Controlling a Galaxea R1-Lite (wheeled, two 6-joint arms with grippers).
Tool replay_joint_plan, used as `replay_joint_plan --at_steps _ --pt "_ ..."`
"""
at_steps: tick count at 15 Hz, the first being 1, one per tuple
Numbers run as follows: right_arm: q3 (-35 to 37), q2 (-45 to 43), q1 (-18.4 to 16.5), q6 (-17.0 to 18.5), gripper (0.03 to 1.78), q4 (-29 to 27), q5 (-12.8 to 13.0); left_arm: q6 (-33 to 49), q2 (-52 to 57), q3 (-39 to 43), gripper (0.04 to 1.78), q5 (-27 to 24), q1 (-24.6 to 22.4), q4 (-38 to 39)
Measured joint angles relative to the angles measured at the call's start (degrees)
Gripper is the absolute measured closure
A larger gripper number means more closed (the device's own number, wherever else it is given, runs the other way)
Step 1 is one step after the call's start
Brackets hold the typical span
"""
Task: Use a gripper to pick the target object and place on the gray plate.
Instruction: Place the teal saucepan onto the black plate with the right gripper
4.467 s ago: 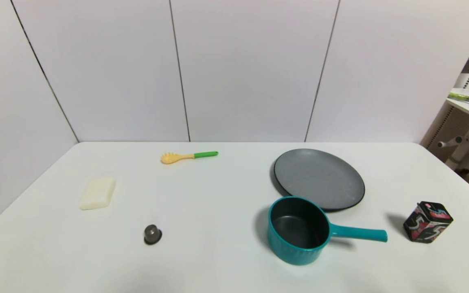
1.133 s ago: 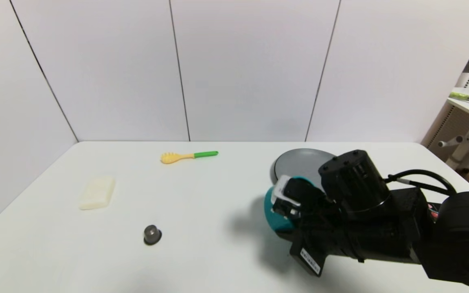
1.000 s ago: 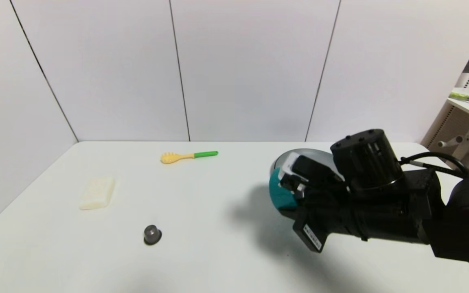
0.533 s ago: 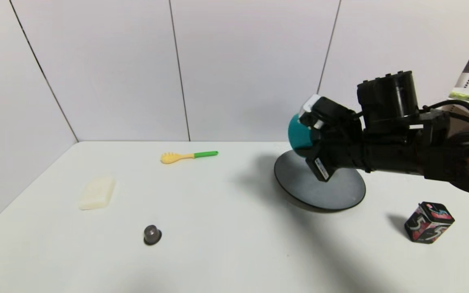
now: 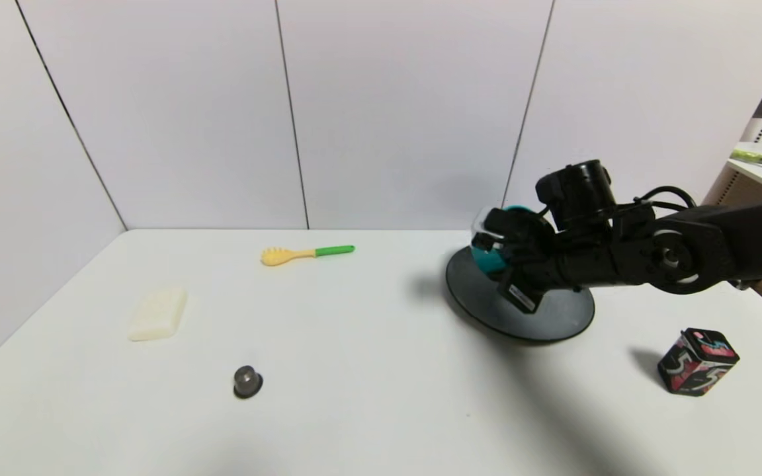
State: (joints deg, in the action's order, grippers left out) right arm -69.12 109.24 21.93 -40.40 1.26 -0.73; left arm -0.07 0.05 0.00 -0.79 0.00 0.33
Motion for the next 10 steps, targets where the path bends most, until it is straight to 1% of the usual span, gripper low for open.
replay_joint_plan --at_steps 1,3,5,6,8,10 --pt "0.0 0.6 -0.7 -2.0 1.69 -1.0 -0.1 0.0 0.0 0.0 0.13 0.0 0.0 0.0" --pt "0.1 1.4 -1.3 -2.9 1.35 -1.1 0.0 0.0 0.0 0.0 0.13 0.0 0.0 0.0" --pt "0.3 1.9 -1.6 -2.7 1.06 -1.2 0.2 0.0 0.0 0.0 0.13 0.0 0.0 0.0" --pt "0.3 1.9 -1.6 -2.5 0.95 -1.3 0.2 0.0 0.0 0.0 0.13 0.0 0.0 0.0" --pt "0.3 1.6 -1.7 -2.0 0.76 -1.0 0.2 0.0 0.0 0.0 0.13 0.0 0.0 0.0" --pt "0.0 -0.1 -1.7 -0.5 0.6 -0.5 0.2 0.0 0.0 0.0 0.13 0.0 0.0 0.0"
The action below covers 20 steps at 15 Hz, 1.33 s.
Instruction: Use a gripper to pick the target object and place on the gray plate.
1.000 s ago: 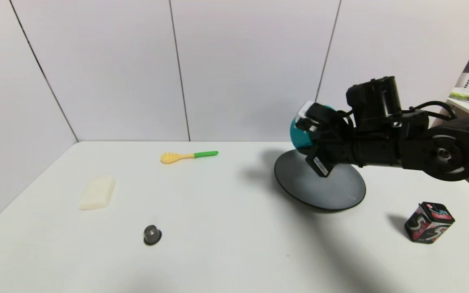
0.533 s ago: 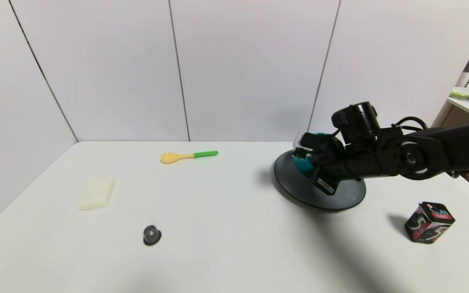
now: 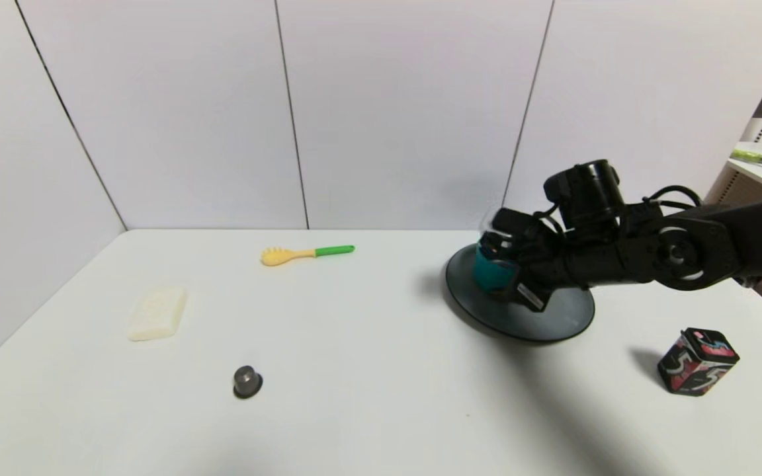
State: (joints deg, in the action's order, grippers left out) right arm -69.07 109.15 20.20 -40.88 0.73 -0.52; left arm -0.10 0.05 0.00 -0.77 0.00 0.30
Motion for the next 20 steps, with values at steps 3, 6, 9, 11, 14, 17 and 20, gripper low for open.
replay_joint_plan --at_steps 3,6,9,11,14,17,20 --pt "-0.8 -6.3 0.0 5.5 0.44 -0.3 -0.2 0.0 0.0 0.0 0.13 0.0 0.0 0.0" --pt "0.7 -18.1 0.2 11.8 0.34 -2.9 -0.4 0.0 0.0 0.0 0.13 0.0 0.0 0.0" --pt "6.6 -31.7 0.2 18.5 0.26 -3.9 -0.5 0.0 0.0 0.0 0.13 0.0 0.0 0.0" --pt "13.4 -40.9 -2.2 21.3 0.23 -4.1 -0.5 0.0 0.0 0.0 0.13 0.0 0.0 0.0" --pt "27.0 -54.6 -8.6 23.5 0.19 -4.5 -0.1 0.0 0.0 0.0 0.13 0.0 0.0 0.0" --pt "41.1 -68.0 -13.3 25.1 0.16 -4.5 -0.2 0.0 0.0 0.0 0.13 0.0 0.0 0.0" --pt "53.1 -81.5 -16.0 27.8 0.14 -4.6 -2.0 0.0 0.0 0.0 0.13 0.0 0.0 0.0"
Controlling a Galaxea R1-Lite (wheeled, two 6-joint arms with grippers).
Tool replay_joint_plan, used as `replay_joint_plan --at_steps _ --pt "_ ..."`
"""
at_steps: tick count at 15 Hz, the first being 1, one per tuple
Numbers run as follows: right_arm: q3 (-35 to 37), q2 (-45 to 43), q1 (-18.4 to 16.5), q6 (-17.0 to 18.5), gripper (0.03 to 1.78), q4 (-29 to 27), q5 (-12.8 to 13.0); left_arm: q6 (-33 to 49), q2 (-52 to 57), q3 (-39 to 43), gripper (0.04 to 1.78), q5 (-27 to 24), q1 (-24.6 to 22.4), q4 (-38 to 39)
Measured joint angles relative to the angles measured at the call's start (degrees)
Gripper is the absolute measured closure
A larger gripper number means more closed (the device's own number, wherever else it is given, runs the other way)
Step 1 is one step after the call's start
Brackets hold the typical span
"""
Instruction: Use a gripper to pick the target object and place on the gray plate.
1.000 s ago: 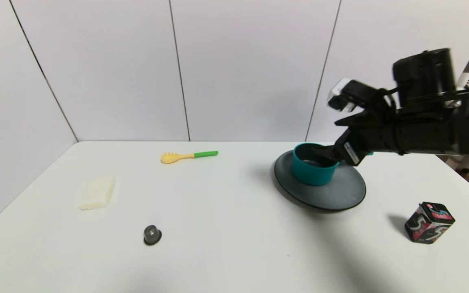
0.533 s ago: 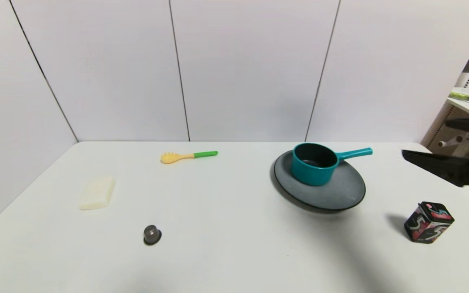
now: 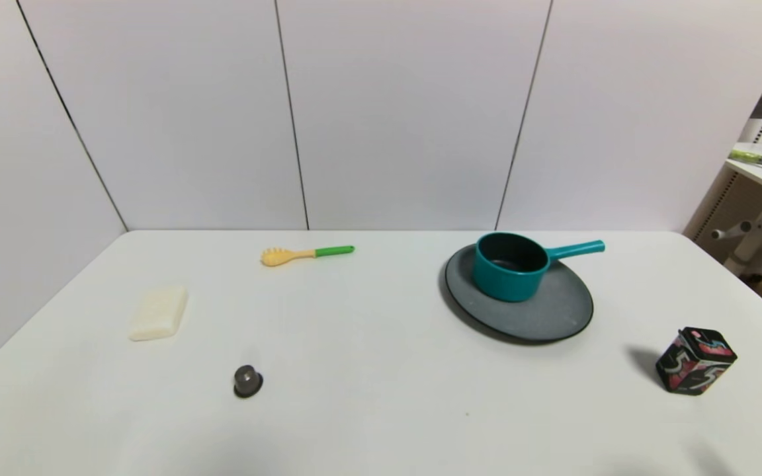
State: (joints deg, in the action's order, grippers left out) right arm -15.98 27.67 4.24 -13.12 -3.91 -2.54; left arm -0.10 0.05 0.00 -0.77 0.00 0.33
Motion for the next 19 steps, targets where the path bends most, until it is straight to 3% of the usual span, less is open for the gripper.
replay_joint_plan --at_steps 3,8,19 --pt "9.9 -10.4 -2.0 5.5 0.13 1.3 -2.0 0.0 0.0 0.0 0.13 0.0 0.0 0.0" --pt "15.3 -23.9 -4.0 9.4 0.12 3.4 1.2 0.0 0.0 0.0 0.13 0.0 0.0 0.0" --pt "16.0 -27.8 -4.2 9.6 0.12 3.7 1.8 0.0 0.0 0.0 0.13 0.0 0.0 0.0"
